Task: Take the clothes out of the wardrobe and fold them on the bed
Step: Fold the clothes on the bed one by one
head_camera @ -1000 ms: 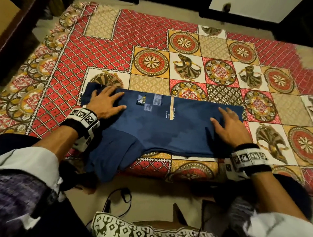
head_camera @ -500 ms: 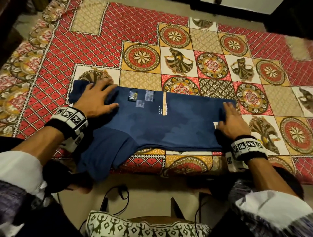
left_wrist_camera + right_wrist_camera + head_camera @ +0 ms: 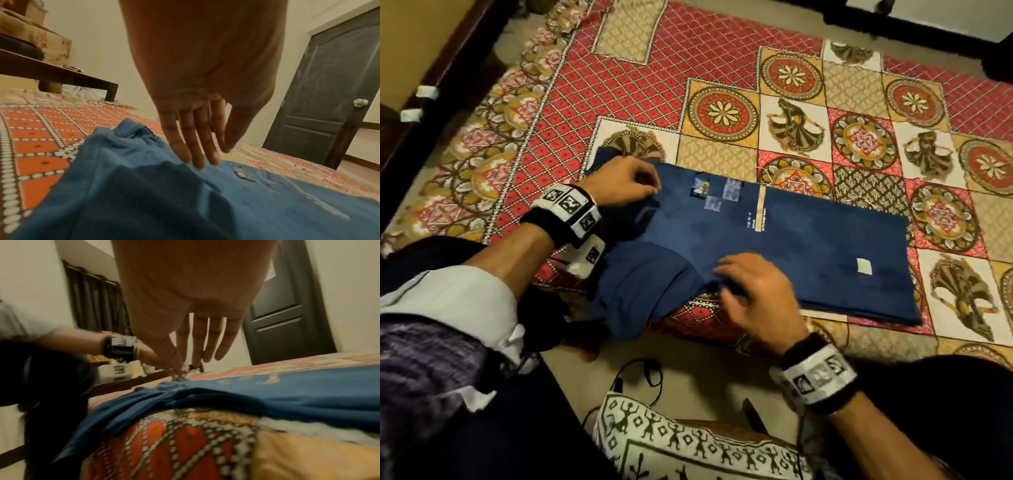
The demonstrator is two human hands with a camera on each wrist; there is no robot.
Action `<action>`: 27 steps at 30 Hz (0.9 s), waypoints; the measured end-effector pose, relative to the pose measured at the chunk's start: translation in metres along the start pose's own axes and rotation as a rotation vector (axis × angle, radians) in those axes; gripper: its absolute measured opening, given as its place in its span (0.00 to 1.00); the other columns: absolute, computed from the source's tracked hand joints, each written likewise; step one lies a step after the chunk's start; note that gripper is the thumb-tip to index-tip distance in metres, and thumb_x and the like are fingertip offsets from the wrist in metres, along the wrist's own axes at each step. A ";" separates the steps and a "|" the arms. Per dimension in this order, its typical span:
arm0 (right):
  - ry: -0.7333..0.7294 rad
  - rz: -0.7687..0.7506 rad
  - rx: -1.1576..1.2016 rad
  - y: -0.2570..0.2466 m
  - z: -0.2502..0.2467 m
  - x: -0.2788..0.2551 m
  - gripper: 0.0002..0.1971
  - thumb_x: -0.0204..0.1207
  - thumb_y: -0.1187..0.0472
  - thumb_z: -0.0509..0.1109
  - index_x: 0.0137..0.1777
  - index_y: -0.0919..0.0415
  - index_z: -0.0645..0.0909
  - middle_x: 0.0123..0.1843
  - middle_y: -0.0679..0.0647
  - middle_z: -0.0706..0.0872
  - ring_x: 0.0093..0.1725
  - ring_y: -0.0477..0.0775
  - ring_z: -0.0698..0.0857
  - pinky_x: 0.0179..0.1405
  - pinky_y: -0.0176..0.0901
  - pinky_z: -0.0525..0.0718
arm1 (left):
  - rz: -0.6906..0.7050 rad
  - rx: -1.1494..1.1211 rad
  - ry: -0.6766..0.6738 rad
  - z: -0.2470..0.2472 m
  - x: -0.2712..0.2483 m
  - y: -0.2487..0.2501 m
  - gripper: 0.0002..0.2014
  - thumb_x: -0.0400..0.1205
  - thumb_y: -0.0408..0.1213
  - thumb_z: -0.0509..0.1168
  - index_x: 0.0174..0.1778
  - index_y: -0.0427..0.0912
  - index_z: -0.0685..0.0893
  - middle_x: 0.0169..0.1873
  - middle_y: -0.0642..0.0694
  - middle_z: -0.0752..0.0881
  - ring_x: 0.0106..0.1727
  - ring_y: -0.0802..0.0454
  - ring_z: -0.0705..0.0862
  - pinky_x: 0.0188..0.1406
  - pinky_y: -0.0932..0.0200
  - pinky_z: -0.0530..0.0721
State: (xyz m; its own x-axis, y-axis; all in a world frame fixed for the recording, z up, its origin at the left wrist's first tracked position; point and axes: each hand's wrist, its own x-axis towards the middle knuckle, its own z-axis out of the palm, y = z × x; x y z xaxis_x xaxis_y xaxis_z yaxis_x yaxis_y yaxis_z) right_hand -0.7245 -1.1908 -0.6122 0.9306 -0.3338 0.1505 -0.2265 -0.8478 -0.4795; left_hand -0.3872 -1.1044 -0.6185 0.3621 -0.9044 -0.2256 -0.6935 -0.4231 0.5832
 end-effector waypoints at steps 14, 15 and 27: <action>-0.256 -0.183 -0.089 -0.018 0.052 0.022 0.08 0.73 0.60 0.75 0.51 0.53 0.92 0.60 0.50 0.91 0.57 0.58 0.87 0.55 0.53 0.82 | -0.219 0.017 -0.220 -0.003 -0.004 -0.025 0.07 0.83 0.38 0.68 0.54 0.48 0.91 0.41 0.56 0.88 0.50 0.52 0.86 0.50 0.58 0.78; -0.268 -0.194 -0.078 -0.019 0.050 0.025 0.07 0.74 0.59 0.75 0.50 0.53 0.91 0.58 0.49 0.91 0.55 0.57 0.87 0.54 0.53 0.82 | -0.218 0.015 -0.222 -0.003 -0.003 -0.024 0.07 0.83 0.38 0.68 0.54 0.48 0.91 0.40 0.58 0.87 0.48 0.53 0.85 0.48 0.59 0.78; -0.164 0.031 0.124 -0.020 0.046 0.031 0.07 0.72 0.57 0.71 0.50 0.49 0.85 0.41 0.45 0.89 0.40 0.50 0.86 0.42 0.52 0.85 | -0.235 -0.034 -0.254 -0.002 0.001 -0.026 0.07 0.84 0.38 0.68 0.53 0.45 0.90 0.40 0.55 0.87 0.47 0.51 0.84 0.46 0.59 0.76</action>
State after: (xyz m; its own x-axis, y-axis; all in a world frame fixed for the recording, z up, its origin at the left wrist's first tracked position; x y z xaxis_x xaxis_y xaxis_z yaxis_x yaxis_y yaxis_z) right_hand -0.6784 -1.1657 -0.6375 0.9603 -0.2790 -0.0038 -0.2282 -0.7774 -0.5862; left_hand -0.3679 -1.0940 -0.6325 0.3400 -0.7694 -0.5408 -0.5872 -0.6228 0.5169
